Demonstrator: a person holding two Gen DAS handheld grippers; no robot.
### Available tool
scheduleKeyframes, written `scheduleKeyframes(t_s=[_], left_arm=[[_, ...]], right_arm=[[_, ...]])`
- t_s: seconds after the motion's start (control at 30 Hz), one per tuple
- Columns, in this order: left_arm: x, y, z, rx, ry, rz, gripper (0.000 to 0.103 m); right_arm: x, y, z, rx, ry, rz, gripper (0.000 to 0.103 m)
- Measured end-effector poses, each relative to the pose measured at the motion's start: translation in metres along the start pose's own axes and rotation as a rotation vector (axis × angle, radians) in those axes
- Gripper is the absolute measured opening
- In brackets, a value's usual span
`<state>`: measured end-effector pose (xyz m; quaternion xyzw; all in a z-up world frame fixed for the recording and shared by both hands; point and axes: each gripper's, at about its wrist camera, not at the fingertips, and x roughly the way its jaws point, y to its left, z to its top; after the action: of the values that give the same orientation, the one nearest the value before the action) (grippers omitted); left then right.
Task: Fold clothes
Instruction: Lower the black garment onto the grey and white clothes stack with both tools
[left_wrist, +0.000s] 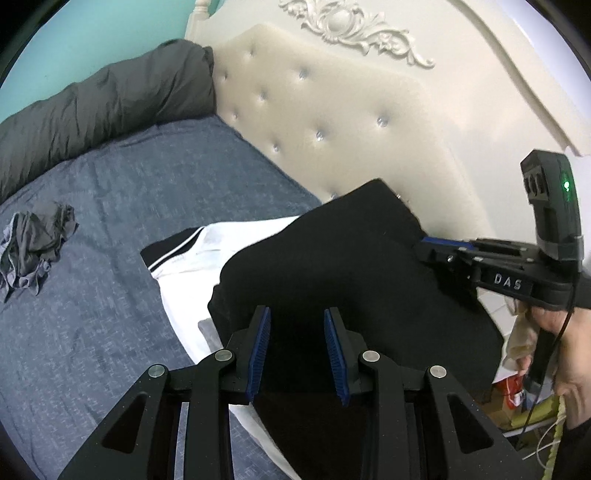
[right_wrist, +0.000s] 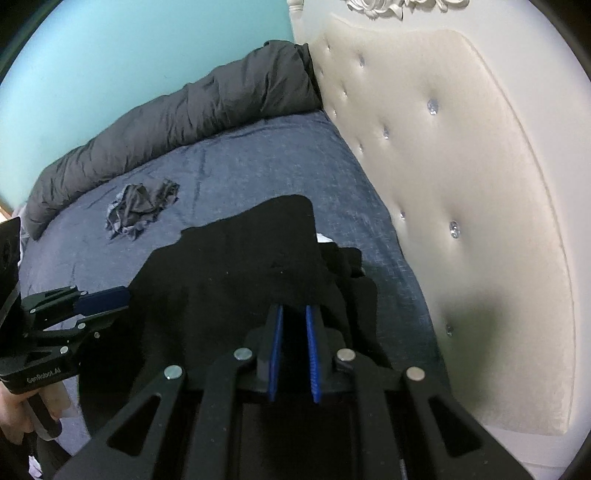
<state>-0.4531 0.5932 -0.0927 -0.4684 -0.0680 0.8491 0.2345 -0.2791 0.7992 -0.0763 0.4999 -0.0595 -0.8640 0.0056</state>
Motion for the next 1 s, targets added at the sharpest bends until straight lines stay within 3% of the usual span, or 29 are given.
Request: scheduleKeyframes(t_s=[0.17,0.4,0.6,0.8,1.0], left_arm=[[0.005,-0.004,-0.008,0.017,0.017,0.001,0.033],[-0.029,-0.01,-0.009,0.035,-0.035,-0.003,0.033],[-0.046,-0.042,-0.026,0.118,-0.027,-0.036,0.033],[-0.038,-0.063,-0.051,0.162,0.005,-0.042,0.033],[-0.025,-0.065,-0.069,0.144,0.015,-0.038,0.033]], right_arm=[[0.006,-0.01,-0.004,0.031,0.001,0.012,0.01],[-0.046,-0.008,-0.015,0.01,-0.133,0.043,0.01],[-0.068,-0.003,-0.048,0.006,-0.172,0.096,0.01],[-0.058,-0.007,-0.078,0.02,-0.153,0.059,0.01],[-0.041,-0.02,-0.1,0.075,-0.176,0.087,0.01]])
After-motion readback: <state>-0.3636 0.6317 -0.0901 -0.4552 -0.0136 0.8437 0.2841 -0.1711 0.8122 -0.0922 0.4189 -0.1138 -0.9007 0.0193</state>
